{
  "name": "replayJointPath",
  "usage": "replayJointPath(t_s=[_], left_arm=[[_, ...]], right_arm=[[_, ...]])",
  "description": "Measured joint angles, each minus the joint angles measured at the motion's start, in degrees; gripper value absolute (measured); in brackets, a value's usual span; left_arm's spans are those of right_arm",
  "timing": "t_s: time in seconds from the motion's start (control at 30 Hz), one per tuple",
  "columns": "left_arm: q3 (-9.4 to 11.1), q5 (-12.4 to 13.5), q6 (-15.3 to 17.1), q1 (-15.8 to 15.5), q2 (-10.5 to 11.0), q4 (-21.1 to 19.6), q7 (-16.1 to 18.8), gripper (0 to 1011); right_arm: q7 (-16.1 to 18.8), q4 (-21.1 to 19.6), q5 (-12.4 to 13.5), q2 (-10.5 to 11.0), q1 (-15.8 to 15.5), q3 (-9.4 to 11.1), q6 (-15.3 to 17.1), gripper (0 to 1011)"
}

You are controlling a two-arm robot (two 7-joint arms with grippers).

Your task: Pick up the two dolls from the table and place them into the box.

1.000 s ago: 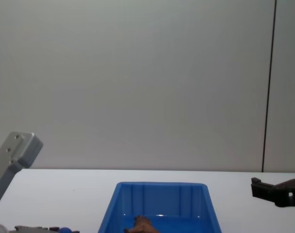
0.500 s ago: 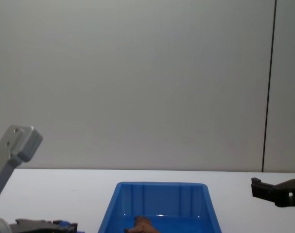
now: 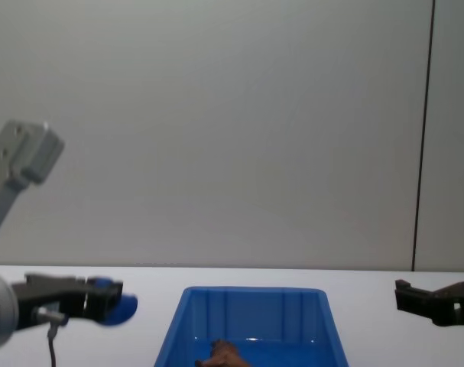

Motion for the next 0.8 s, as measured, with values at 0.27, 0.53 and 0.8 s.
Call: replayJointPath(t_s=[0.27,0.53,0.8], left_arm=[[-0.43,1.13,-0.04,0.07,0.75,-4.35,-1.68,171],[-0.54,0.99,-1.27,-0.81,0.65,-6.01,-6.2,158],[-0.33,-0.03,-2.73,-2.6,-0.42,-5.14,-12.07,157]], right_arm=[[0.0,0.0,0.0,0.0,0.0,0.0,0.0,1001],[0.0,0.0,0.0,0.0,0.0,0.0,0.0,1001],[0.0,0.0,0.0,0.0,0.0,0.0,0.0,1001]])
